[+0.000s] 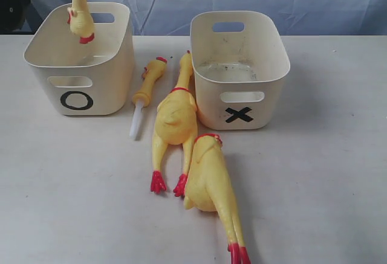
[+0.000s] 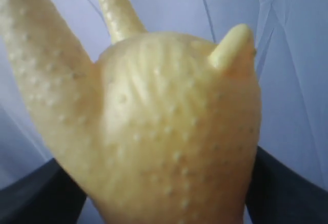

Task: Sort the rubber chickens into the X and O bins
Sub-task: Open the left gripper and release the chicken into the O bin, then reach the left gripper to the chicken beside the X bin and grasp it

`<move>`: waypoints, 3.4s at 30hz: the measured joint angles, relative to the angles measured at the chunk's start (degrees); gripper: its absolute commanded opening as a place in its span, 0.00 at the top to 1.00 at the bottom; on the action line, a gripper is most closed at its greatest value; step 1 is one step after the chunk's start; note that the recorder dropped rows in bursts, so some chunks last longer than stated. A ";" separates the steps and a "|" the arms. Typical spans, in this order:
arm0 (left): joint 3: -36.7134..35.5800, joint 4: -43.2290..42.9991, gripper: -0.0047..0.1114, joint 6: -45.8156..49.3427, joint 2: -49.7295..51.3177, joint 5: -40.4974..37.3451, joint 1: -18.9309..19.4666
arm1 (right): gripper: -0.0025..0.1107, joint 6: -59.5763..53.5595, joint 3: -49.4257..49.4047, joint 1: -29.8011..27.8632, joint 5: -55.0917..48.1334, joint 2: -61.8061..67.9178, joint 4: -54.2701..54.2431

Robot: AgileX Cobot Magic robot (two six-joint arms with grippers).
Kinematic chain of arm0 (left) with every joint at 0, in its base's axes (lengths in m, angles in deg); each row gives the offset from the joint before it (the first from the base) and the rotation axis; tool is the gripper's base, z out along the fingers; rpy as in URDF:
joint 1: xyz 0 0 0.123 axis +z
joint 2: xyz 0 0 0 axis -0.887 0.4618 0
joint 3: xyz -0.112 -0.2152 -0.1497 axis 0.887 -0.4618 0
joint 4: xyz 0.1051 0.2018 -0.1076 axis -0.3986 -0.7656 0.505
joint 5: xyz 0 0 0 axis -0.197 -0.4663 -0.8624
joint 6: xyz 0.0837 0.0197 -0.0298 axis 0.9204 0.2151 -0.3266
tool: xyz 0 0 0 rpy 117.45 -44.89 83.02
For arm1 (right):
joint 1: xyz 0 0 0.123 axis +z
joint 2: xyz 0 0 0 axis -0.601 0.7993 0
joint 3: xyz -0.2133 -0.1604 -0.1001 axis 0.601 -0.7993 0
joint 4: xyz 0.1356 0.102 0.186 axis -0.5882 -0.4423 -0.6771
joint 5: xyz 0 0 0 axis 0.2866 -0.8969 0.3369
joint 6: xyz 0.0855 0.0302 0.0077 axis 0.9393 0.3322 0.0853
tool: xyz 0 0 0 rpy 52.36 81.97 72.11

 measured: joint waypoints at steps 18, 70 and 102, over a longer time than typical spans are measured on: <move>0.14 7.63 0.35 -6.94 -0.35 -8.75 -0.24 | 0.98 0.00 0.00 0.00 0.00 0.00 0.00; 0.11 10.61 0.15 -2.50 -8.82 -67.88 -19.70 | 0.98 -0.08 0.00 0.00 0.00 0.00 0.00; -11.90 29.26 0.95 -17.95 2.20 -65.37 -39.53 | 0.98 -0.08 0.00 0.00 0.00 0.00 0.00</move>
